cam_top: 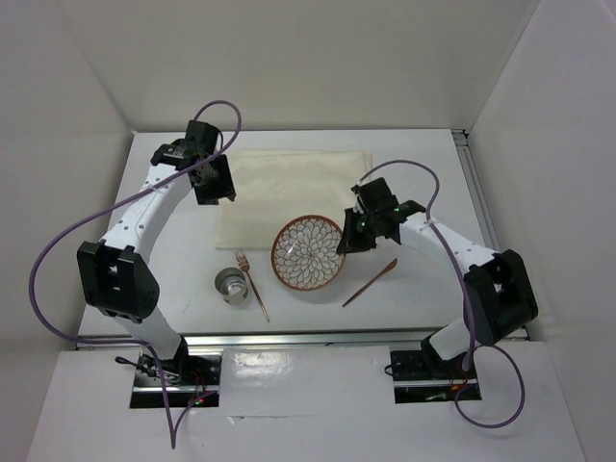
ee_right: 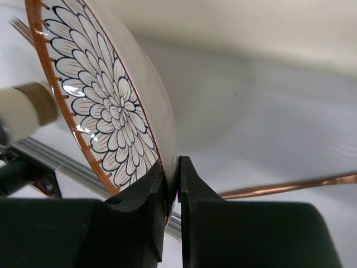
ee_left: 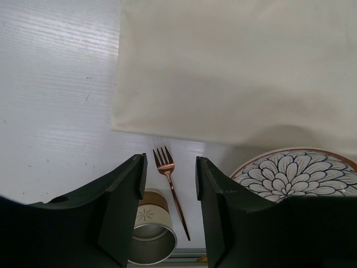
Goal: Set the dinner table for one person
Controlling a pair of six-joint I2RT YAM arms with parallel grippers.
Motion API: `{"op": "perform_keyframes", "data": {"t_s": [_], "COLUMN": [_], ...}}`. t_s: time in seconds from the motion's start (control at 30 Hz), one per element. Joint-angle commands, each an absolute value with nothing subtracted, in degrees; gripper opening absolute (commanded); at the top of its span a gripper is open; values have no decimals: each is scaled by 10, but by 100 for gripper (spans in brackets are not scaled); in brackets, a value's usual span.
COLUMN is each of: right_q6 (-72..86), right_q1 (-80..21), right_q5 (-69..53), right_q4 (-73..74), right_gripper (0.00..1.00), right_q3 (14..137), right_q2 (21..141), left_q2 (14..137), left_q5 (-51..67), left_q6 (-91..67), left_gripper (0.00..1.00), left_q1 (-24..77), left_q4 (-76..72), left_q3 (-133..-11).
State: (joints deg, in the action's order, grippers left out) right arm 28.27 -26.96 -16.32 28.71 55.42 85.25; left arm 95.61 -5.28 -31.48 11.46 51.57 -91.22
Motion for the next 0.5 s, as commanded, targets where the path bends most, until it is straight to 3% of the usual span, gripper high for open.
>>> {"op": "perform_keyframes", "data": {"t_s": [0.0, 0.47], "right_q6": [278, 408], "right_q1": [-251, -185], "right_q5": [-182, -239], "right_q4": [284, 141], "right_gripper": [0, 0], "right_q3": [656, 939], "right_q2": [807, 1126], "left_q2": [947, 873], "left_q5": [-65, -116], "left_q6": [-307, -333], "left_gripper": [57, 57], "left_q1": [117, 117], "left_q4": [527, 510], "left_q3": [-956, -928]}}
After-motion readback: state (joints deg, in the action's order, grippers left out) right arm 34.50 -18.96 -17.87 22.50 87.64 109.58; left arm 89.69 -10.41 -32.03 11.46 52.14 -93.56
